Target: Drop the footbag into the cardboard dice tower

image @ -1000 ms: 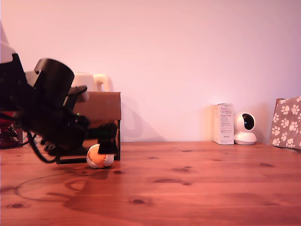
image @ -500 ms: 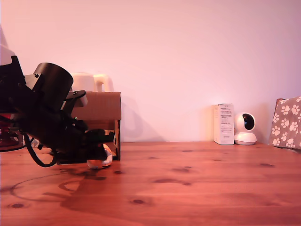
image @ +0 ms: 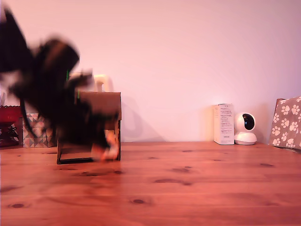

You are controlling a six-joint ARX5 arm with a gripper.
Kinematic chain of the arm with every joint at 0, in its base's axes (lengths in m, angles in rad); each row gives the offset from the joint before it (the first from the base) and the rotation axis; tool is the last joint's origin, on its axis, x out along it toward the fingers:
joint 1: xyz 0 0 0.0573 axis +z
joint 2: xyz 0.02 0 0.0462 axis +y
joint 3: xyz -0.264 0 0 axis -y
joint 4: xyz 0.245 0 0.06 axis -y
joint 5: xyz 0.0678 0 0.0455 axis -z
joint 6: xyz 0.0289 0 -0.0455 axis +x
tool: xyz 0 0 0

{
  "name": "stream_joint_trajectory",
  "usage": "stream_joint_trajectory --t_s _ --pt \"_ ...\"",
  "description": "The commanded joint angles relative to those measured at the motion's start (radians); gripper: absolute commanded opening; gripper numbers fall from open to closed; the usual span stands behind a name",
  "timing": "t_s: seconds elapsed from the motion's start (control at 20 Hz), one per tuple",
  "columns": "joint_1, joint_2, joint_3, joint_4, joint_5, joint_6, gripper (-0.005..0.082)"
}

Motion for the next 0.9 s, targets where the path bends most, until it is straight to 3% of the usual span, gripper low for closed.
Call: stream_joint_trajectory --t_s 0.0,0.3,0.4,0.55,0.65,0.85 --pt "-0.012 -0.072 -0.012 -0.033 0.002 -0.004 0.012" --pt "-0.026 -0.257 -0.012 -0.106 -0.006 0.006 0.012" --pt "-0.016 -0.276 -0.012 -0.043 -0.035 0.036 0.012" --pt "0.021 -0.275 -0.011 0.121 -0.063 0.136 0.012" --pt "0.056 -0.276 -0.008 0.211 -0.063 0.137 0.012" --pt "0.122 -0.26 0.065 0.198 -0.061 0.137 0.0121"
